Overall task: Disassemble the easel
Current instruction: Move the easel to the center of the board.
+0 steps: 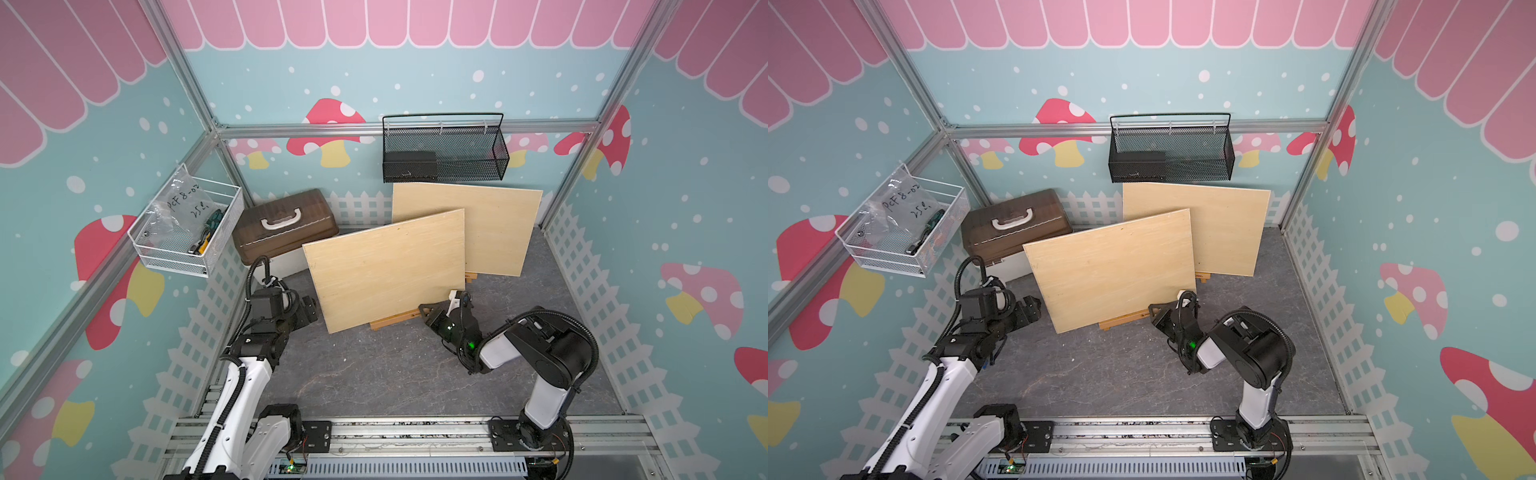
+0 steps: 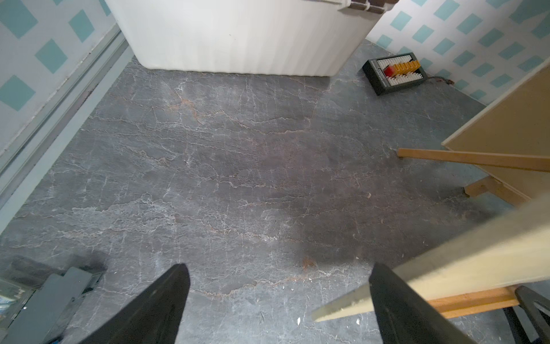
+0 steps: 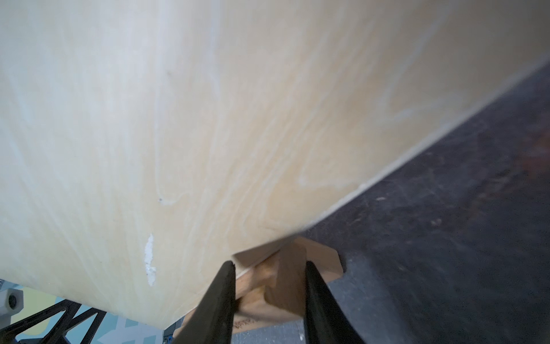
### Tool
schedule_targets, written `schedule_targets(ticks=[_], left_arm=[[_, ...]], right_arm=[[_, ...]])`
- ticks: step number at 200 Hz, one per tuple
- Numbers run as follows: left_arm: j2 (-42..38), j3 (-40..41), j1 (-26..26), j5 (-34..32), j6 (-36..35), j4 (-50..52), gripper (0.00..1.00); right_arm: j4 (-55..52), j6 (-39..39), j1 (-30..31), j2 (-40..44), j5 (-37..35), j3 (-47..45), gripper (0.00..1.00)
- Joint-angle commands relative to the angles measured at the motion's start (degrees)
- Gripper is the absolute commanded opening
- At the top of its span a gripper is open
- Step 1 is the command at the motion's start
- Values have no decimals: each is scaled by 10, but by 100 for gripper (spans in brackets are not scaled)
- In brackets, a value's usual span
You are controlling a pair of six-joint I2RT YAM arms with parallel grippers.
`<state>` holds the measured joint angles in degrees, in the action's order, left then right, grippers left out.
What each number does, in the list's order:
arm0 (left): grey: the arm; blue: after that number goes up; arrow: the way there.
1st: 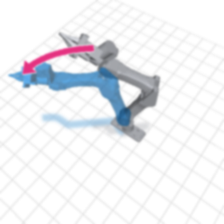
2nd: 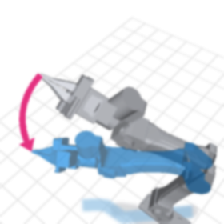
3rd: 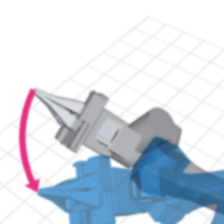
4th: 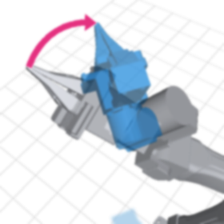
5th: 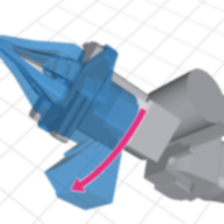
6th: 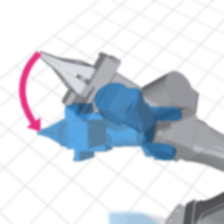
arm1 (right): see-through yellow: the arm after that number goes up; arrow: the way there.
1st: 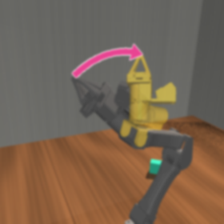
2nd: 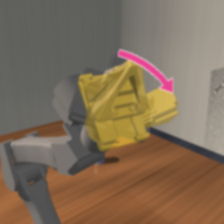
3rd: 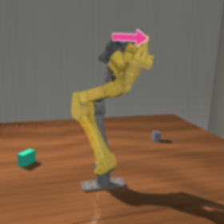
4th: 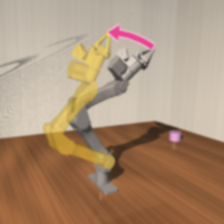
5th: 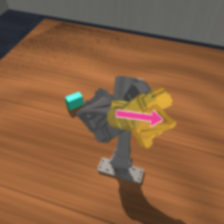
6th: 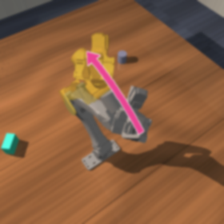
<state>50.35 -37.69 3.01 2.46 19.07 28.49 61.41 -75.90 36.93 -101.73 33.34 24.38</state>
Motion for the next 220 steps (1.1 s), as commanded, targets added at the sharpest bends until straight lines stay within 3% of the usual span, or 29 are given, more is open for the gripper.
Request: schedule_targets(ticks=[1,67,107,134,161,220], left_arm=[[-2,-4,-6,8,-9,10,98],[1,-5,-29,31,-15,4,98],[-20,-9,-44,62,-24,9,98],[-32,-11,-52,95,-25,16,98],[-32,-21,-62,137,-33,30,97],[-40,-31,-72,194,-40,54,97]], right_arm=[[32,17,-4,35,-67,-34,27],[-9,-20,-4,160,-141,-157,26],[-177,48,-4,259,-114,-132,57],[-354,142,-4,345,-94,-80,62],[-476,235,-1,360,-26,-26,61],[-517,338,75,287,3,10,51]])
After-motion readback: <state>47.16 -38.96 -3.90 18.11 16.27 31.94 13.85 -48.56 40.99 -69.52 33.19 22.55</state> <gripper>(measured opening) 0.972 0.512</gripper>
